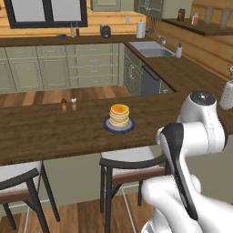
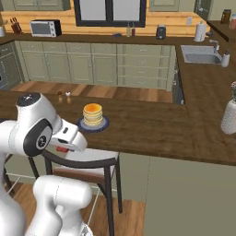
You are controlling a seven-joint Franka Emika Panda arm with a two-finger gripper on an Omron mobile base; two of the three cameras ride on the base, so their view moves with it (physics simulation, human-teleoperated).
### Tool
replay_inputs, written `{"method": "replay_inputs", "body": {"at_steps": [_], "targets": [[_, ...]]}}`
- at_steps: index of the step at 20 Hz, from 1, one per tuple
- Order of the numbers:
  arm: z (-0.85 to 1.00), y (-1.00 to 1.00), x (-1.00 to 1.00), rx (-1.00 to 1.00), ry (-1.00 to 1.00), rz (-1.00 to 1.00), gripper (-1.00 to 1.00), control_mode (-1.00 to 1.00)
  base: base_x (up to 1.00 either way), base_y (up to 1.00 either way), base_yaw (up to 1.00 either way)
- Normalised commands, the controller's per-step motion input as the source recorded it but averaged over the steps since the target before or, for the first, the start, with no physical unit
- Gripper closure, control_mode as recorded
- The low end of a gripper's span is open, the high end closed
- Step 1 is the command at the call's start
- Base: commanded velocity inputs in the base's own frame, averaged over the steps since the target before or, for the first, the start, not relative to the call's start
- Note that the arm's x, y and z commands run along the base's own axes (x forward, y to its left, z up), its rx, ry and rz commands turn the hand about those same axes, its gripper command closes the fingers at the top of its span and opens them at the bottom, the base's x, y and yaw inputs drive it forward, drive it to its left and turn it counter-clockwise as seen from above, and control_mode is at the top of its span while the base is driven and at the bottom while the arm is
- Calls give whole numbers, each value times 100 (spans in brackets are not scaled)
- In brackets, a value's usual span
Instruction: Take the strawberry from the fridge and place it on top of the pancake, located on the dining counter.
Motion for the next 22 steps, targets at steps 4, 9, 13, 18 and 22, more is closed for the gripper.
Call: {"method": "replay_inputs", "body": {"at_steps": [4,9,13,18,22], "targets": [[11,11,90,0,-3,29,100,-100,0,0,0],[30,19,100,0,-1,25,100,-100,0,0,0],[8,26,100,0,0,11,100,-100,0,0,0],[-1,23,100,0,8,4,100,-100,0,0,0],[9,5,100,0,2,1,100,-100,0,0,0]]}}
